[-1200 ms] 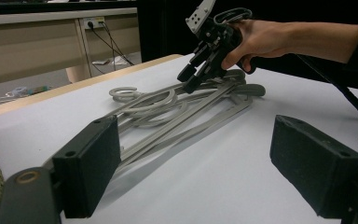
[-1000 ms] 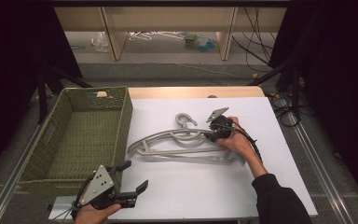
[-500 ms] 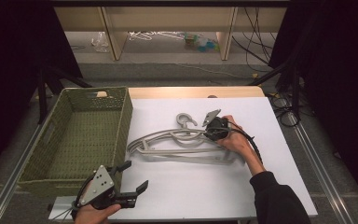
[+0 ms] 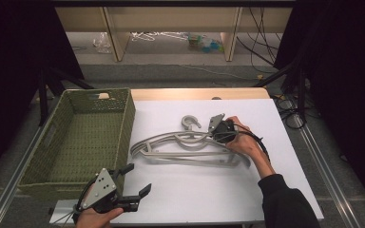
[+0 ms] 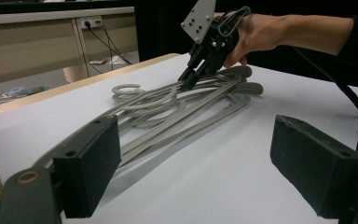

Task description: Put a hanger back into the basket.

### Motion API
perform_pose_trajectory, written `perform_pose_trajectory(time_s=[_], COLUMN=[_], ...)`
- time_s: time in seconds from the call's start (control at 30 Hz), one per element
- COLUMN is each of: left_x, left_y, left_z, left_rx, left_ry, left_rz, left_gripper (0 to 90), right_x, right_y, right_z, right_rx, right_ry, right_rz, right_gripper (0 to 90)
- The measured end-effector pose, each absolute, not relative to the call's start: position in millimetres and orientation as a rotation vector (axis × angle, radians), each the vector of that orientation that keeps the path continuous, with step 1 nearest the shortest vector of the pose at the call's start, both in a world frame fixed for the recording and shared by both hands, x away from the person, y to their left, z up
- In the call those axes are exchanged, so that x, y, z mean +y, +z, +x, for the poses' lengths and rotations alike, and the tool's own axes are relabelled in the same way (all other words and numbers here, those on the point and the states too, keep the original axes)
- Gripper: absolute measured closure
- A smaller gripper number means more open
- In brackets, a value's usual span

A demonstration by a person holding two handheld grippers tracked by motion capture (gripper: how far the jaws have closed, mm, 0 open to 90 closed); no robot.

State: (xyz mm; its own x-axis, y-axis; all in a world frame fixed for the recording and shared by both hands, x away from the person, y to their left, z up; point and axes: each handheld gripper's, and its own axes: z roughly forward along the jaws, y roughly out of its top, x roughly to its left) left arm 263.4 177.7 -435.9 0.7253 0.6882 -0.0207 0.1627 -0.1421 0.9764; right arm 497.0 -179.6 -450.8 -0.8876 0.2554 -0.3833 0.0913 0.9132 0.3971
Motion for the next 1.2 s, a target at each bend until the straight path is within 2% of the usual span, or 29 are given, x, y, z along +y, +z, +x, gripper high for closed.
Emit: perform_pose_trajectory(time_s=[0.53, 0.93, 1.2], left_x=[177.9, 179.5, 179.5], left_y=[-436.0, -434.9, -434.8], left_z=[263.9, 263.2, 262.9], left_rx=[0.688, 0.695, 0.699], left_ry=[0.521, 0.537, 0.54], left_rz=[1.667, 1.679, 1.677], left_gripper=[16.0, 16.0, 16.1], right_x=[-183.8, -189.7, -195.2], right_y=[-420.6, -380.0, -371.8], right_z=[481.0, 431.5, 405.4], right_rx=[2.569, 2.43, 2.424], right_ry=[0.538, 0.652, 0.74], right_rz=[0.157, 0.046, 0.052], right_gripper=[82.7, 82.2, 82.2])
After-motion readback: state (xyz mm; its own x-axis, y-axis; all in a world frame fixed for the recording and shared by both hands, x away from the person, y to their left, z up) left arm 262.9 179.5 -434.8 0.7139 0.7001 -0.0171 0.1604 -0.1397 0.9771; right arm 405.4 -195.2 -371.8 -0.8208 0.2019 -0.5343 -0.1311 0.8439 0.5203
